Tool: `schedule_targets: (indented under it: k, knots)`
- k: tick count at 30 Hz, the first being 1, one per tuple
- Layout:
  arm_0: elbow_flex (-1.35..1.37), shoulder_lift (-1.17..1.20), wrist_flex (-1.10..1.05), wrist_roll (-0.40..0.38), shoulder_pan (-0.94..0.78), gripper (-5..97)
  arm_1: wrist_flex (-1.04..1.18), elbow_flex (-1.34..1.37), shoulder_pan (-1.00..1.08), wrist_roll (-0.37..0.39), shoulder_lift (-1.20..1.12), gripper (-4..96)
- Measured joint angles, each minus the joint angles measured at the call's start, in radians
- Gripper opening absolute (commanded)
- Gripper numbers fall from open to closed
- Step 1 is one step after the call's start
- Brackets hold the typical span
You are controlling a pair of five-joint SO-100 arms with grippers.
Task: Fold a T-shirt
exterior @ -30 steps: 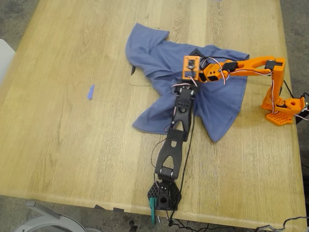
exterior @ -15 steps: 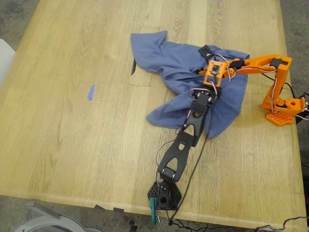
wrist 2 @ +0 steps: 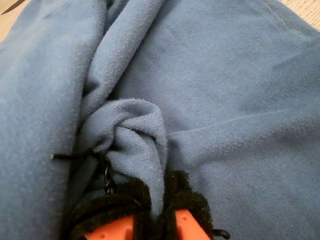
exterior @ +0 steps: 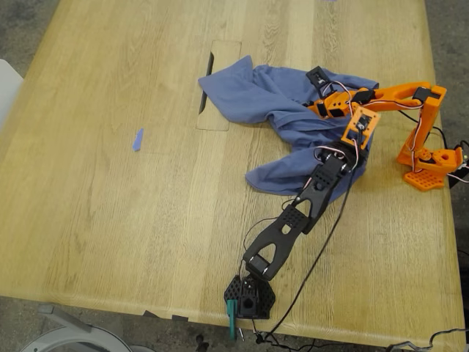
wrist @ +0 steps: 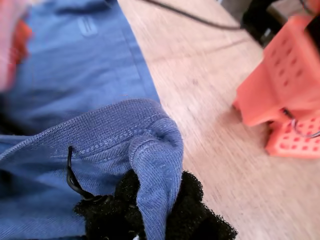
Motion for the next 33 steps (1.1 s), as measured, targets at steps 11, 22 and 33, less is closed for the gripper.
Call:
schedule_targets:
  k: [11,22,33]
  knots:
    - [0.000,-0.184,-0.055,-0.008,0.005,10,-0.017,0.037,0.000,0.000,0.017,0.5]
    - [0.000,-0.215,-0.032,0.048,-0.006,61,-0.021,0.043,0.000,0.000,0.017,0.4]
    - [0.000,-0.213,0.084,0.092,-0.006,67,-0.021,0.055,-0.002,0.000,0.026,0.4]
